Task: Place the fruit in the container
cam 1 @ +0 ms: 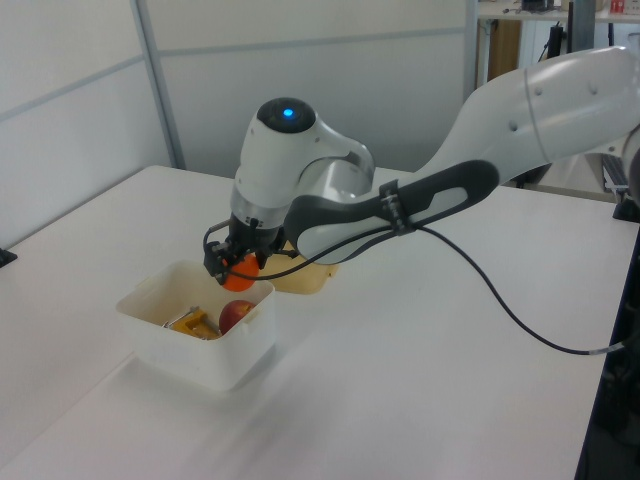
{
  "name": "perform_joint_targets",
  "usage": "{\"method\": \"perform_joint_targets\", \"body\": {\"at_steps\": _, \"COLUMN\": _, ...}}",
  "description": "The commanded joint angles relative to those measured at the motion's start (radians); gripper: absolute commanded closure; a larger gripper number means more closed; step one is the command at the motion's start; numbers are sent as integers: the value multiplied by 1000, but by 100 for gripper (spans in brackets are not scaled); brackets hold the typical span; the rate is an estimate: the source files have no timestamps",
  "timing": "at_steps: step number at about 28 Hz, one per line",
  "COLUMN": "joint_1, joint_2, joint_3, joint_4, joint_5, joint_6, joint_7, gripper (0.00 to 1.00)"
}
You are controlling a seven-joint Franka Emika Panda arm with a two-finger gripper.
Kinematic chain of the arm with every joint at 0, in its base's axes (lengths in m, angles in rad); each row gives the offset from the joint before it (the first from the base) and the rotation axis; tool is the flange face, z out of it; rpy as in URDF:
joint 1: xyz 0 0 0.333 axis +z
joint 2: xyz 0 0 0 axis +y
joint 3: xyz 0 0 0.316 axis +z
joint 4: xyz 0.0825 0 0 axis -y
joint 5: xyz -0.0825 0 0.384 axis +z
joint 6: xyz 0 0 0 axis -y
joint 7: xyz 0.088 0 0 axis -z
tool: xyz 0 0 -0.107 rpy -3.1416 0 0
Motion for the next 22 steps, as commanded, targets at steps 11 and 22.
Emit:
{"method": "perform_joint_targets", "body": {"at_steps": 11, "joint_1": 23, "joint_2": 117, "joint_3": -9, "joint_4": 119, "joint_5": -209, "joint_6": 77, "joint_7": 196, "gripper": 0}}
{"method": "perform_joint_targets", "body": {"at_steps": 22, "joint_1": -3, "joint_2": 25, "joint_3": -1, "joint_4": 32, "joint_5": -165, "joint_6": -9, "joint_7": 89, "gripper": 0}}
